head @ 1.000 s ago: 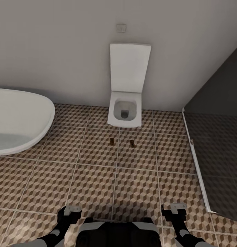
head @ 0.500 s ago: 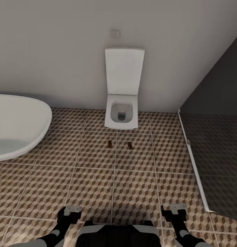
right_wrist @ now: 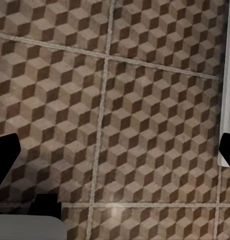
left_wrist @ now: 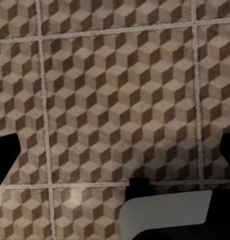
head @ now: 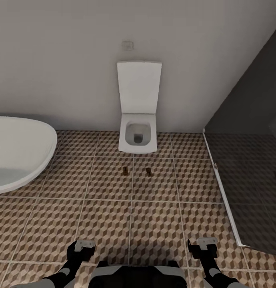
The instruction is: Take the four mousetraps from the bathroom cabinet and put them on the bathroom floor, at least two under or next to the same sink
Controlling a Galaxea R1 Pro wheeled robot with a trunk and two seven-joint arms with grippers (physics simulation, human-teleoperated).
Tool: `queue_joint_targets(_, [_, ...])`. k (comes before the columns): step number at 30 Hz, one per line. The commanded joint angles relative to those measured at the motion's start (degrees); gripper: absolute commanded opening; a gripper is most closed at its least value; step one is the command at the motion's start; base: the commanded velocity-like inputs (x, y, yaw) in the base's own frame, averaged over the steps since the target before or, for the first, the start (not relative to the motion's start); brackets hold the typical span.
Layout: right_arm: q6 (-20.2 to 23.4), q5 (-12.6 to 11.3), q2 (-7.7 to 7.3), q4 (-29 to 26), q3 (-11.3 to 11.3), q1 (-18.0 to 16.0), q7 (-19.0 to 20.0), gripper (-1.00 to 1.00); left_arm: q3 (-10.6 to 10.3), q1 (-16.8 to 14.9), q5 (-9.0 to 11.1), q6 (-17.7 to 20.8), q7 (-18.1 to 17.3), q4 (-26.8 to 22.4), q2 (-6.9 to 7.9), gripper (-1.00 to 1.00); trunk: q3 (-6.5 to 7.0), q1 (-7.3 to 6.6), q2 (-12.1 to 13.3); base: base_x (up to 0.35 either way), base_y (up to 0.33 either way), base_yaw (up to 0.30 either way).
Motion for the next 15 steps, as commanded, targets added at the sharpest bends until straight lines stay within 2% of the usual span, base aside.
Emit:
queue_joint_targets(1, [-0.1, -0.4, 0.0, 0.0, 0.5, 0.0, -0.2, 1.0, -0.5, -0.1, 0.4, -0.3, 0.1, 0.2, -0.03, 1.0, 0.03, 0.03, -0.1, 0.0, 0.0, -0.078])
queue_joint_targets(15, [0.0, -0.4, 0.03, 0.0, 0.5, 0.0, -0.2, 1.0, -0.5, -0.1, 0.4, -0.3, 0.1, 0.2, -0.03, 1.0, 1.33, 0.03, -0.1, 0.0, 0.0, -0.074])
